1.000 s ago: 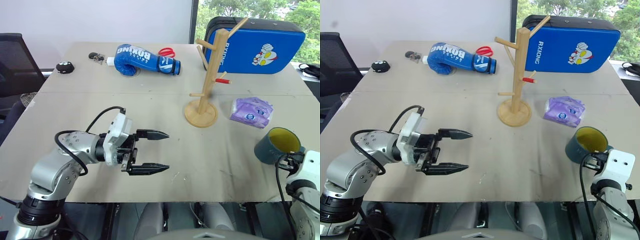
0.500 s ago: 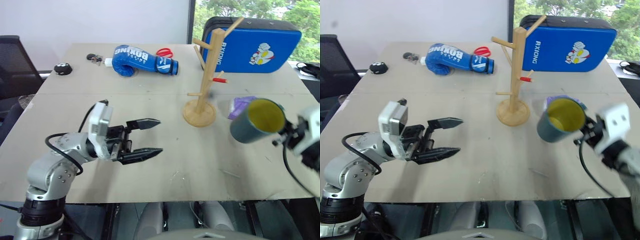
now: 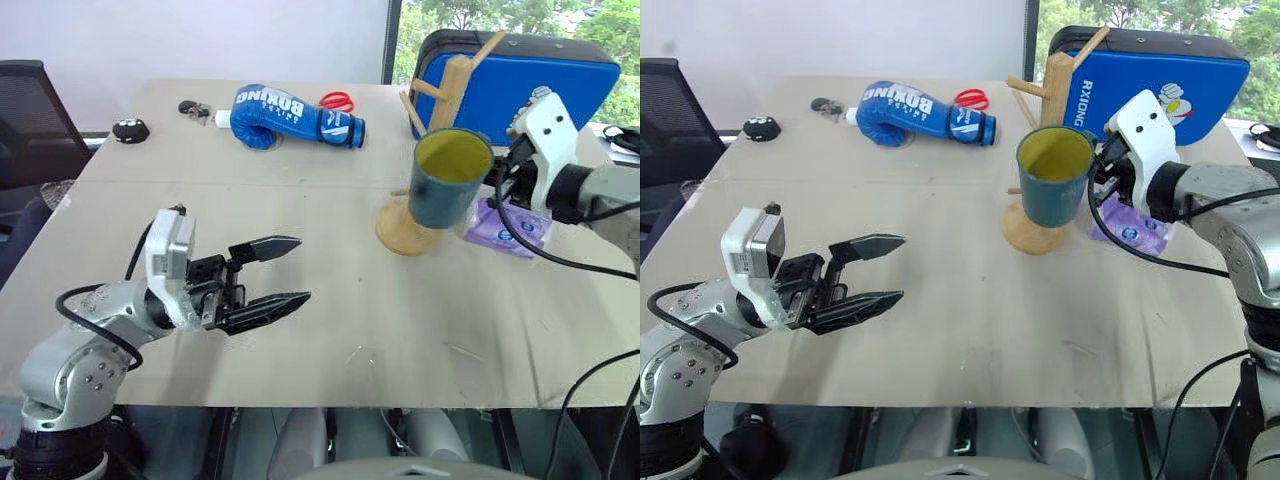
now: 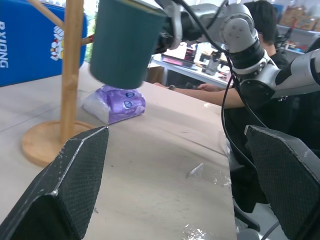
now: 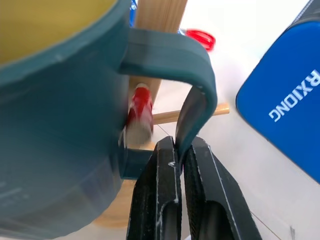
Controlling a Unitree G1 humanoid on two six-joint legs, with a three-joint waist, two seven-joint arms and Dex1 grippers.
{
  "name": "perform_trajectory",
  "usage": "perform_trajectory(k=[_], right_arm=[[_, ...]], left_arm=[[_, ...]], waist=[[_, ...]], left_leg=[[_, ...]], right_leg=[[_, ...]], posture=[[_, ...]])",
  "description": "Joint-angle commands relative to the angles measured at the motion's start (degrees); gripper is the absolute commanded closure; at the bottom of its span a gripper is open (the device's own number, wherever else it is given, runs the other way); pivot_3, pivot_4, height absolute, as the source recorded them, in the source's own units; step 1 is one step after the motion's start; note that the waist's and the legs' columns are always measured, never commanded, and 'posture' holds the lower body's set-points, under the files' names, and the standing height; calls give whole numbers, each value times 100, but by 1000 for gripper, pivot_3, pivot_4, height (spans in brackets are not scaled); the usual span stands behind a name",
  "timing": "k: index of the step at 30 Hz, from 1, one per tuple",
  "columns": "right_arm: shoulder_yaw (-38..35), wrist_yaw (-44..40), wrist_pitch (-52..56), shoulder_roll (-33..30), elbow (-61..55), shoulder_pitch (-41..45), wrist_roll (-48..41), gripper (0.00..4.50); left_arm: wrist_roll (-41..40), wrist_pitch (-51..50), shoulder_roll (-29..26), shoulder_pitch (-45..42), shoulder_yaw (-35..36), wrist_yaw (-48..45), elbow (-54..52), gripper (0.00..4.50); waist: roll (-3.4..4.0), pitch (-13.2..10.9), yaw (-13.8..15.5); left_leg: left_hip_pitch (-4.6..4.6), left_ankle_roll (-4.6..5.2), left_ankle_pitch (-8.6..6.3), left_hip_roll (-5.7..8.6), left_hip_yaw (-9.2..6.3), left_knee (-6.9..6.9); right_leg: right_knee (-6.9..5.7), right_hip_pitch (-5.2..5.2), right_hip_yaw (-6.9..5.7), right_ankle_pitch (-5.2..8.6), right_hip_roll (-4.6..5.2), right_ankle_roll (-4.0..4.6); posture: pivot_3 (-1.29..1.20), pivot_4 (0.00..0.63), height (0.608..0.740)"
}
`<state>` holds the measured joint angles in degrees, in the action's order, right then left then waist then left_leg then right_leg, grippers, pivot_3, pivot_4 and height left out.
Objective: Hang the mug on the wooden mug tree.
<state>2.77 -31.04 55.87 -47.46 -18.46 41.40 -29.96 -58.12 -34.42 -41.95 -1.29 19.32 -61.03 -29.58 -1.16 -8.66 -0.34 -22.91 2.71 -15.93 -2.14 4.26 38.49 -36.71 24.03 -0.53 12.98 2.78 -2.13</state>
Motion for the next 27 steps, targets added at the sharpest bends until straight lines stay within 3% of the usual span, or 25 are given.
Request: perform_trajectory(k=[1, 4, 7, 12, 17, 23, 27], right_arm=[[420, -189, -184, 148, 427, 358, 396, 4445], [503, -333, -291, 45, 540, 197, 607, 3348], [-205, -651, -327, -126, 24, -367, 214, 2038], [-1806, -1260, -615, -406, -983, -1883, -409, 2038], [-3029, -1184, -1135, -57, -1554, -3547, -359, 2038], [-3898, -1573, -2062, 498, -1741, -5556, -64, 2038], [-4081, -1641, -2495, 742, -1677, -6254, 46, 2038]], left_arm=[[-245, -21, -5, 40, 151, 344, -454, 0], [-362, -59, 7, 30, 137, 619, -601, 0], [-565, -182, -6, -103, 110, 1014, -641, 0], [-422, -316, -108, -169, -37, 1271, -501, 0], [78, -131, -198, 178, -91, 994, -200, 0], [764, 184, -278, 556, -155, 568, 362, 0], [1072, 327, -346, 642, -159, 319, 693, 0]], waist=[[0, 0, -21], [1, 0, -3], [0, 0, 13], [1, -1, 122], [2, -1, 77], [6, -2, 111], [5, 0, 103]], left_leg=[[0, 0, 0, 0, 0, 0], [2, 1, -1, 0, -1, 1], [2, 1, 0, 0, -1, 1], [-3, -1, 0, 0, -7, -1], [15, -1, -1, -1, -4, -3], [35, 1, -1, -3, -1, 2], [39, 1, -1, -3, -2, 4]], right_leg=[[-1, 0, 0, 0, 0, 0], [-4, 0, 1, 0, -1, 0], [-4, -1, 0, -5, 0, -8], [0, -1, -8, -7, 1, -13], [0, -15, -5, -5, -4, -14], [-5, -28, -1, 15, -7, -4], [-6, -31, 0, 18, -8, -8]], posture=[[0, 150, 740], [0, 150, 740], [0, 150, 740], [0, 150, 740], [0, 150, 740], [0, 150, 740], [0, 150, 740]])
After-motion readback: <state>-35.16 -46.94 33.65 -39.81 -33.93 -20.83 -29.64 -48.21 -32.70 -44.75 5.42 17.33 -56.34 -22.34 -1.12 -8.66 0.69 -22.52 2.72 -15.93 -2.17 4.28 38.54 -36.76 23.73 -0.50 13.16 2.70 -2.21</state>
